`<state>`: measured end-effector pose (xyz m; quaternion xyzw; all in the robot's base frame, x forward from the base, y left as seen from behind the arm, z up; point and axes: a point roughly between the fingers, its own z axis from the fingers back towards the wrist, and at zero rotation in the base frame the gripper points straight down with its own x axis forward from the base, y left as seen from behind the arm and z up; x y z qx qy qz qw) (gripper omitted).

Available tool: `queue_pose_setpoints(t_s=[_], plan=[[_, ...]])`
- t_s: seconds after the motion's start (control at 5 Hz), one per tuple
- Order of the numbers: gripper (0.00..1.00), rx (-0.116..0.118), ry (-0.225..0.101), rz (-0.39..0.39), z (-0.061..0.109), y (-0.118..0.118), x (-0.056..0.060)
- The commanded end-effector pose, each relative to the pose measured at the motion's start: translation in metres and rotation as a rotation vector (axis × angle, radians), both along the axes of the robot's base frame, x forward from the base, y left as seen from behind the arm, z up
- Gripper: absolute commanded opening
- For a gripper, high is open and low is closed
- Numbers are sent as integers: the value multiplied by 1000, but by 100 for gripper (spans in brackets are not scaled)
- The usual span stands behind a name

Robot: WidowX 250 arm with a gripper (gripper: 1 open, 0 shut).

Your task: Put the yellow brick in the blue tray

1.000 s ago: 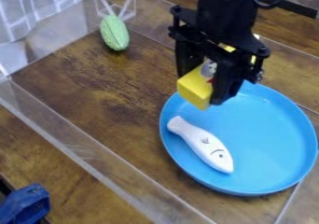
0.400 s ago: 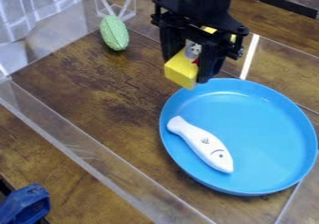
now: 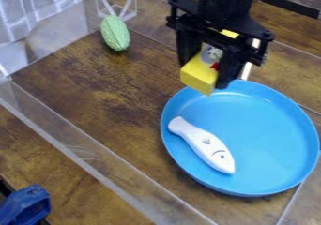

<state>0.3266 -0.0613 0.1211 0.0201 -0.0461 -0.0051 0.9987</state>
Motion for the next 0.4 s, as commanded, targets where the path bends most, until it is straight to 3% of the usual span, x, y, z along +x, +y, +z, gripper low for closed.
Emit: queue_pose_setpoints(t_s=[0.0,0.2], plan=[[0,-6,-58,-36,12,-14,6],[0,-4,-59,-59,7,-18,11]])
